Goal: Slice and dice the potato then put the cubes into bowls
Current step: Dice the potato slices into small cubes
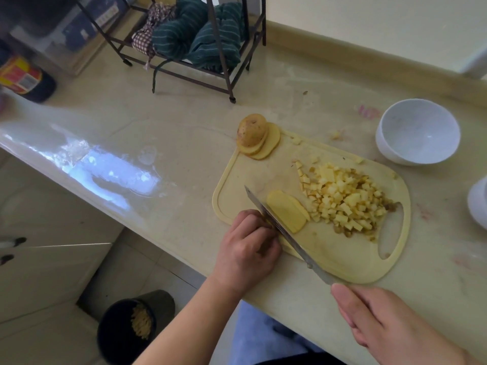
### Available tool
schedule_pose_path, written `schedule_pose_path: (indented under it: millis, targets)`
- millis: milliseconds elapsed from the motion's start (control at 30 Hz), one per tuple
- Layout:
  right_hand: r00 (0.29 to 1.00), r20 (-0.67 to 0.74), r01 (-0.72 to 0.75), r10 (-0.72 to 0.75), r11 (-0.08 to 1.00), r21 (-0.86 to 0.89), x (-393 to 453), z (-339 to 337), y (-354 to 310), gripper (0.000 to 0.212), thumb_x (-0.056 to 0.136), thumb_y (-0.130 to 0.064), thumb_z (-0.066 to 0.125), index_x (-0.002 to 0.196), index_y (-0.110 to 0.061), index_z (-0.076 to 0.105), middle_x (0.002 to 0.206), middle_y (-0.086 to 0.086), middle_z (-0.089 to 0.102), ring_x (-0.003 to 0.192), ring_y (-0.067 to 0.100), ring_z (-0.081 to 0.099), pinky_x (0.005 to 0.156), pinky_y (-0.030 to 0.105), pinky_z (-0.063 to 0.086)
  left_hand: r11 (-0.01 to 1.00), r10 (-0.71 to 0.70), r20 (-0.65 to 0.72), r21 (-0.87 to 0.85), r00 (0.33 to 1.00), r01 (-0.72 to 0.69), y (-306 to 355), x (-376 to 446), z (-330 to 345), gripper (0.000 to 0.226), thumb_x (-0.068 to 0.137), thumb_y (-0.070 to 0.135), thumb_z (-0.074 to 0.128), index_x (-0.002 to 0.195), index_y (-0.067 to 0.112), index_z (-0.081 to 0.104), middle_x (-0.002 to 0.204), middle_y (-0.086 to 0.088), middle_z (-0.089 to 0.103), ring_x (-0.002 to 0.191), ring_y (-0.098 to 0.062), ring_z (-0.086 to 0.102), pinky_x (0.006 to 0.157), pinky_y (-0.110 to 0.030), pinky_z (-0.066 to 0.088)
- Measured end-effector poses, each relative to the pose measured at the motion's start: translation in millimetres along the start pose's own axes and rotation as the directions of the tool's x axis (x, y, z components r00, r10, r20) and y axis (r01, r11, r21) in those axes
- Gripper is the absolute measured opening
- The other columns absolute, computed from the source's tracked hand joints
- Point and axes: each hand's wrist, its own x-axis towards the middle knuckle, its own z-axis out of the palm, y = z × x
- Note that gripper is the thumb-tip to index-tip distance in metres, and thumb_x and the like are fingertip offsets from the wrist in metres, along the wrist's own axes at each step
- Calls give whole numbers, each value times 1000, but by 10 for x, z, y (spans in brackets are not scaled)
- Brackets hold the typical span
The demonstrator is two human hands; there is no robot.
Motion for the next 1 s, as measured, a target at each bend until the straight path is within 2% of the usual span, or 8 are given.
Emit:
schedule_pose_path:
  millis: [200,333,433,600,767,833,900,1000]
  targets:
    - [984,-62,164,-167,985,-50,397,148,-226,74,78,-80,25,60,-9,41,49,2,39,47,8,36,53,40,38,1000,-3,13,-15,1000,3,-22,-1,-1,7,78,-5,75,73,-2,72,75,-12,61,86,-30,65,70,-35,55]
    - [989,-61,130,-131,991,-18,334,36,-114,69,77,-79,30,58,-13,40,48,-1,38,46,6,34,49,34,32,1000,20,11,-2,1000,-20,-42,-19,7,7,75,-7,77,75,-2,72,75,-12,60,86,-29,63,72,-32,54]
    - [995,-31,93,-91,993,67,264,2,-108,65,77,-79,33,58,-17,40,46,-6,35,43,5,31,43,17,27,1000,29,2,1,1000,-29,-72,-28,14,6,77,-7,77,77,-2,73,79,-13,62,88,-27,62,77,-29,53]
    - [995,24,91,-93,991,95,200,-33,-208,55,80,-67,37,62,-15,41,45,-7,35,39,3,31,39,12,26,999,44,19,-5,999,-44,-80,-28,34,8,78,-8,78,83,-2,75,86,-12,65,91,-25,62,81,-26,52]
    - [1000,-13,1,2,975,221,-233,-257,-171,46,87,-53,41,67,-11,40,48,-6,29,37,5,24,35,13,21,994,103,164,9,981,-106,-120,109,-60,9,90,10,70,87,3,73,87,-8,61,87,-25,60,74,-31,52]
    - [996,-28,-75,88,950,303,-425,-324,-87,50,83,-60,43,68,-12,41,56,5,26,41,13,20,37,18,16,977,188,258,55,948,-208,-154,243,-130,9,89,15,72,90,6,72,91,-8,64,84,-28,62,69,-36,55]
    - [985,-43,-139,164,927,348,-584,-344,-31,57,80,-70,43,67,-15,42,60,9,25,46,16,17,44,20,13,954,228,369,102,901,-283,-168,461,-184,26,83,22,74,105,9,70,104,-8,65,92,-30,61,75,-40,56]
    - [972,-73,-175,223,897,407,-736,-289,-26,62,68,-80,47,62,-18,43,57,8,26,46,16,17,45,23,12,925,129,693,173,709,-337,-127,834,-224,66,81,39,74,140,15,56,135,-9,57,122,-31,51,100,-45,49]
